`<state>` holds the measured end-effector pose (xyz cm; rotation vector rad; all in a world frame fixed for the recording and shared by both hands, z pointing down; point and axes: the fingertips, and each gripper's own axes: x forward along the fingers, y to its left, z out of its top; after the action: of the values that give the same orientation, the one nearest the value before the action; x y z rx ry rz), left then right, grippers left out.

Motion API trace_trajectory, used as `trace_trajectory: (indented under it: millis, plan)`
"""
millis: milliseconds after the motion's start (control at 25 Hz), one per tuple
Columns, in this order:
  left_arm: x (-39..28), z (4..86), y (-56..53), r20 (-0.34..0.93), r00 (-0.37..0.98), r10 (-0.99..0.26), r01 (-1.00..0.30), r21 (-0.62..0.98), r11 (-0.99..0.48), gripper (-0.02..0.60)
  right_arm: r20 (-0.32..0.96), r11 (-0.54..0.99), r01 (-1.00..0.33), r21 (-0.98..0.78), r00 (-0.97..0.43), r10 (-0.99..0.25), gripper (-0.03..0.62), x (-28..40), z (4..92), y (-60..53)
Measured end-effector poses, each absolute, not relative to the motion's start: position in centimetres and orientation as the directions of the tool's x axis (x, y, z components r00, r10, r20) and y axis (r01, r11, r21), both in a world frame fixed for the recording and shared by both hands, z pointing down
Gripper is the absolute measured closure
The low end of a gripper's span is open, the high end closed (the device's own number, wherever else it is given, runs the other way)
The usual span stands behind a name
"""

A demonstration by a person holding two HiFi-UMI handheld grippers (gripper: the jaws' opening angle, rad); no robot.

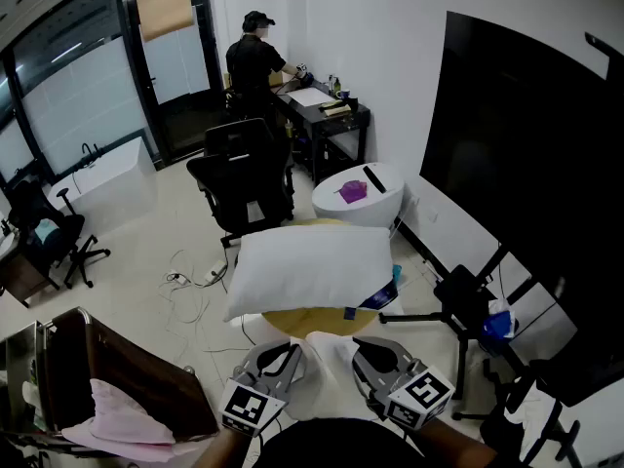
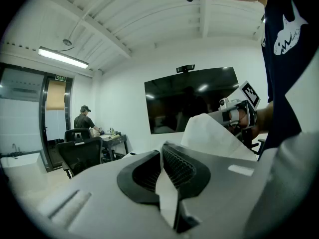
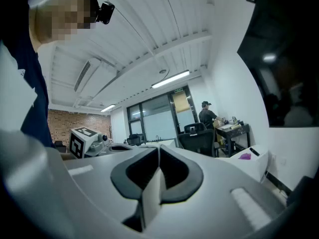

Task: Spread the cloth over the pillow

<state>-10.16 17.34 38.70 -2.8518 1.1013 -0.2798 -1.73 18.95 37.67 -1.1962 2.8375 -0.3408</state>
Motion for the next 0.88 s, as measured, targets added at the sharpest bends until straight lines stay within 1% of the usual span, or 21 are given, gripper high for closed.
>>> trace_trajectory:
  millis: [200, 400, 520, 680, 880]
  plan:
    - [-10.9, 37.6, 16.1, 0.130, 0.712, -0.690, -0.670, -0.167, -0.723, 0.580, 0.022, 0.676, -0.719, -0.164, -0.687, -0.726, 0.580, -0.2, 36.5, 17.6]
    - [-13.6, 36.2, 13.5, 0.124, 0.656, -0.745, -0.710, -0.234, -0.664, 0.580, 0.018, 0.647, -0.760, -0.063, -0.649, -0.761, 0.580, 3.1, 34.8, 15.2]
    - [-15.4, 35.3, 12.0, 0.132, 0.618, -0.775, -0.716, -0.311, -0.624, 0.580, 0.015, 0.632, -0.775, -0.011, -0.632, -0.775, 0.580, 5.2, 33.5, 13.8]
    - [-16.7, 32.1, 10.3, 0.094, 0.580, -0.809, -0.742, -0.348, -0.573, 0.580, -0.017, 0.615, -0.787, 0.051, -0.616, -0.787, 0.580, 7.9, 31.2, 12.1]
    - [-18.2, 29.4, 7.8, 0.085, 0.537, -0.840, -0.742, -0.425, -0.518, 0.580, -0.049, 0.596, -0.792, 0.131, -0.605, -0.794, 0.580, 10.8, 28.3, 9.9]
